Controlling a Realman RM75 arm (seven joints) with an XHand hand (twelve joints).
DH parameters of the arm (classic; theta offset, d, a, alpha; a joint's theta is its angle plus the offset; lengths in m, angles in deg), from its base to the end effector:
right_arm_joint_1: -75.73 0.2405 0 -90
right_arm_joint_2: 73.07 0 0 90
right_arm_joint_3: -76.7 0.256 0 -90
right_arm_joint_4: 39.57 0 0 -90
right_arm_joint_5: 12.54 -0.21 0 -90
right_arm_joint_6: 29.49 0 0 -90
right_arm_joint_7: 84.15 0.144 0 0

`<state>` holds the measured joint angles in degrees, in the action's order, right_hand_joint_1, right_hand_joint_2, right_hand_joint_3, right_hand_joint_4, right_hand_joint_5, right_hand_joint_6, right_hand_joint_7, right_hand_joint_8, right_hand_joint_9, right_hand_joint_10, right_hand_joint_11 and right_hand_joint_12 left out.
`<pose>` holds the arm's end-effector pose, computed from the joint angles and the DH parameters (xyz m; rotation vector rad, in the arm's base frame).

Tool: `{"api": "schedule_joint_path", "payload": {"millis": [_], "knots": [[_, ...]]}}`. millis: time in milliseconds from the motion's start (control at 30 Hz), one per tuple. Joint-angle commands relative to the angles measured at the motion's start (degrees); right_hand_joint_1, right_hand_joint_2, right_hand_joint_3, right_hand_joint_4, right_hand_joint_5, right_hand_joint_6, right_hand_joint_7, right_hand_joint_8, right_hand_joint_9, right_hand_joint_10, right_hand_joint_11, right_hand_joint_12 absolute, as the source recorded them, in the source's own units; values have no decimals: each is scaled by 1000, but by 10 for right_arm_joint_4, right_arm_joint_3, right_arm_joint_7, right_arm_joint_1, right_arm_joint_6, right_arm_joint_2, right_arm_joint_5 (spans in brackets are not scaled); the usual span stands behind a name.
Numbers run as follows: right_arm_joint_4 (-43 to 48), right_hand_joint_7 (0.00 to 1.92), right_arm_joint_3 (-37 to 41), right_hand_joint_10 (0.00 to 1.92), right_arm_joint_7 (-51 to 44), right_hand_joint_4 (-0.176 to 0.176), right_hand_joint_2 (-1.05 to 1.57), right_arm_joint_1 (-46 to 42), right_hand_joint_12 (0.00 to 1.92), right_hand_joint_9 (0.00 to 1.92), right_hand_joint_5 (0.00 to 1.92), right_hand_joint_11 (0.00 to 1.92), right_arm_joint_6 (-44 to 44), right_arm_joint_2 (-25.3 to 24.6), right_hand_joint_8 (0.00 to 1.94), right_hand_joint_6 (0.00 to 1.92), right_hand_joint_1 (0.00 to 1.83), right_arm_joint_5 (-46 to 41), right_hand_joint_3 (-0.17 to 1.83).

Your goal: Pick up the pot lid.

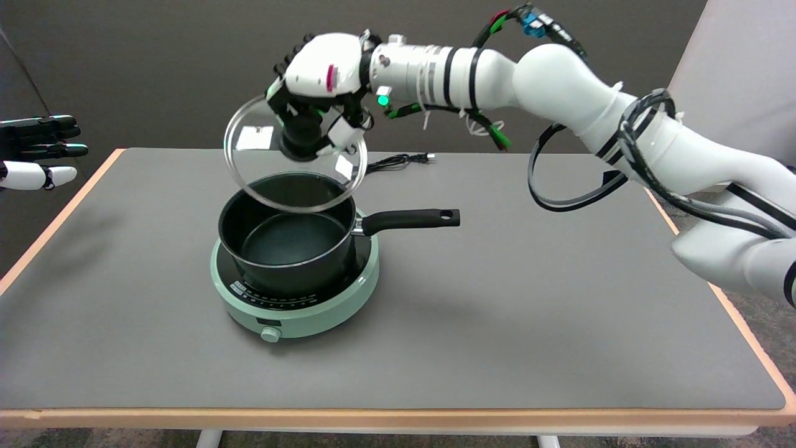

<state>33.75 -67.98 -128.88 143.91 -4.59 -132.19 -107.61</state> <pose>-0.0387 -0.4740 0.1599 2.3573 0.2657 -0.2471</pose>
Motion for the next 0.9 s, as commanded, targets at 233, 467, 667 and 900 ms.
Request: {"api": "schedule_joint_path", "payload": {"millis": [233,467,667,900], "knots": [[34,994,217,1506,11,-48,949,-79,1044,898,781,696,-8,87,1194,1286,1211,-39,455],[39,997,299,1511,11,-44,947,-133,1051,904,782,698,-23,116,1185,1291,1211,-35,457],[34,998,360,1511,11,-45,948,-180,1058,905,781,698,-44,141,1180,1293,1211,-34,453],[23,1001,407,1515,8,-46,947,-230,1062,907,781,697,-52,182,1175,1293,1212,-32,453]]}}
